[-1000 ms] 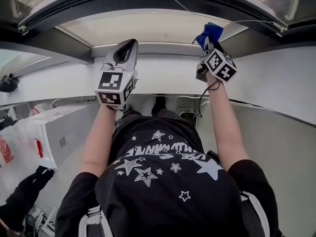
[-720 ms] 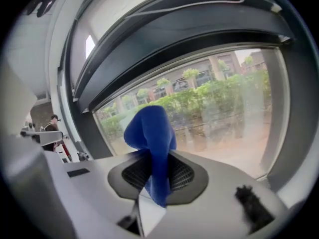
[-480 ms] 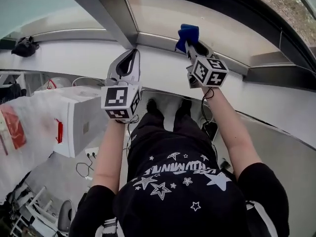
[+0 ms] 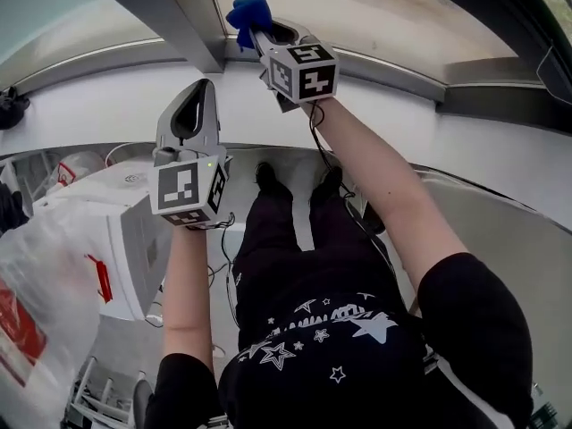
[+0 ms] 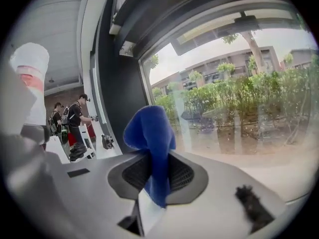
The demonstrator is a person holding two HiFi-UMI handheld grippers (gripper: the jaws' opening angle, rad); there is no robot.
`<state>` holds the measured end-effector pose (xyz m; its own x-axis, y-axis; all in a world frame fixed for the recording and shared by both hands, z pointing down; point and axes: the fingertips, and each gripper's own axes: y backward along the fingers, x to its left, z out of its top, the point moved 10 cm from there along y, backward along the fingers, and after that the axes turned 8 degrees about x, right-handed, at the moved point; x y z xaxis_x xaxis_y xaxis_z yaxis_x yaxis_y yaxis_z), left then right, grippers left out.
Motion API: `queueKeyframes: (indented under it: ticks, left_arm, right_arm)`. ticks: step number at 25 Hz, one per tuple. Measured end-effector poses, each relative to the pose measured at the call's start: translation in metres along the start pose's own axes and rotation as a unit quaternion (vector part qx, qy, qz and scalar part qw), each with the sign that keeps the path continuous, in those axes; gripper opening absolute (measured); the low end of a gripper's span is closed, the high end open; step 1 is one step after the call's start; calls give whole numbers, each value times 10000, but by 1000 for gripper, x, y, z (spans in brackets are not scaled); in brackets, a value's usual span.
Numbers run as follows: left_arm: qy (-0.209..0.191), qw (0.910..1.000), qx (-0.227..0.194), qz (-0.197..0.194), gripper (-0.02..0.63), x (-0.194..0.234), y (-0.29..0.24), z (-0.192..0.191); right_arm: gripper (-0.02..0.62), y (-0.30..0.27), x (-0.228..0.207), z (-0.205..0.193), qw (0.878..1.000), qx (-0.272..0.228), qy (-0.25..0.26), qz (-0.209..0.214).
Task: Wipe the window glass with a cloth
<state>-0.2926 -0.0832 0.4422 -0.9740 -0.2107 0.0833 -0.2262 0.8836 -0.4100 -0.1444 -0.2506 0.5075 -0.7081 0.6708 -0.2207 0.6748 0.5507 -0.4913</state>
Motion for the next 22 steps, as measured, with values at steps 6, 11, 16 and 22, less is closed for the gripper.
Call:
queueKeyframes:
  ticks: [6,11,16,22]
  left_arm:
    - [105,9999,65,32,9,-3,-12,-15]
    - [107,9996,271,-22,9,-14,-28,-23]
    - [-54,9991,382,-165,9,-43,-51,-14]
    - [-256,9972,435,-558,8,-100,-81,-4]
  right_arm:
    - [75,-33,-8,5,9996,-258,-69,71]
    - [74,-28,-27,4,9993,-342,-148,20]
    - [75,10,-66,-12,9990,-302,-287,-139]
    - [75,77,-127,-48,9969,-299,-451,-573]
